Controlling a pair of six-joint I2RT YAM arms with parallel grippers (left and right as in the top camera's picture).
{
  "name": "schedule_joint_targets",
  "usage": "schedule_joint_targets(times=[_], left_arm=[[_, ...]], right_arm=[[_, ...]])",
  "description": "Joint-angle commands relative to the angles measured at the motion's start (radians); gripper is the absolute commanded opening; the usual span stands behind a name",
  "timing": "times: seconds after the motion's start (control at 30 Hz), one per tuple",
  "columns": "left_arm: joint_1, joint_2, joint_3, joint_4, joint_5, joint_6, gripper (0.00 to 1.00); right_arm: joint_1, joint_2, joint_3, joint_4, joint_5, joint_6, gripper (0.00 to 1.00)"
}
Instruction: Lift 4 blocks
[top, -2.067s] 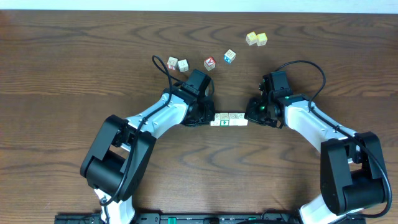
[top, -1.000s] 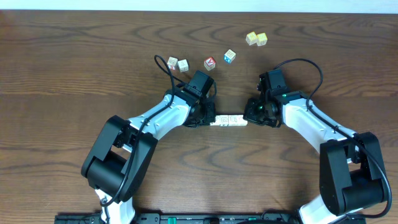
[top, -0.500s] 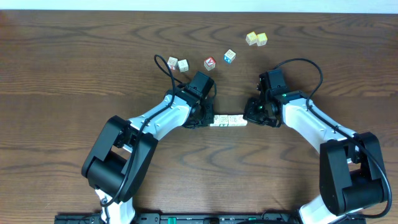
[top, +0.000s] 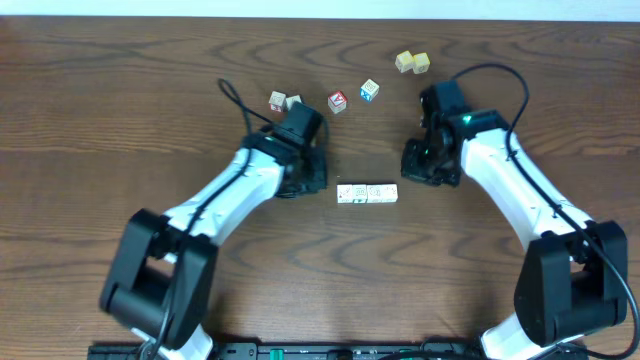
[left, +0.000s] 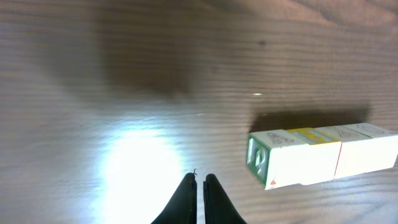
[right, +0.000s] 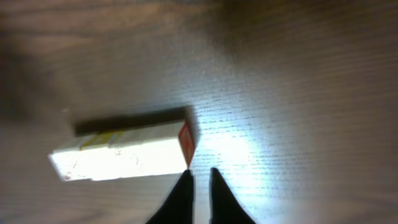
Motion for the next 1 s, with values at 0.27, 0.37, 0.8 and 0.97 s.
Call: schedule_joint_targets(times=[0.27, 0.37, 0.8, 0.97], left_arm=[[0.294, -0.354, 0.029, -0.214, -0.014, 0.054, 0.67], [0.385, -0.436, 0.029, -0.276, -0.014, 0.054, 0.69], [0.463, -0.489, 0.029, -0.359, -0.014, 0.027, 0.78], [0.463, -0.489, 0.029, -0.359, -0.014, 0.027, 0.77]], right_arm=[[-0.156, -0.221, 0.223, -0.304, 0.023, -0.143, 0.72], [-0.167, -0.324, 0.224, -0.393, 0.023, -0.142, 0.77], [-0.153, -0.597, 0.219, -0.579, 0.012, -0.126, 0.99], [-0.153, -0.601, 0.219, -0.62, 0.007, -0.126, 0.99]])
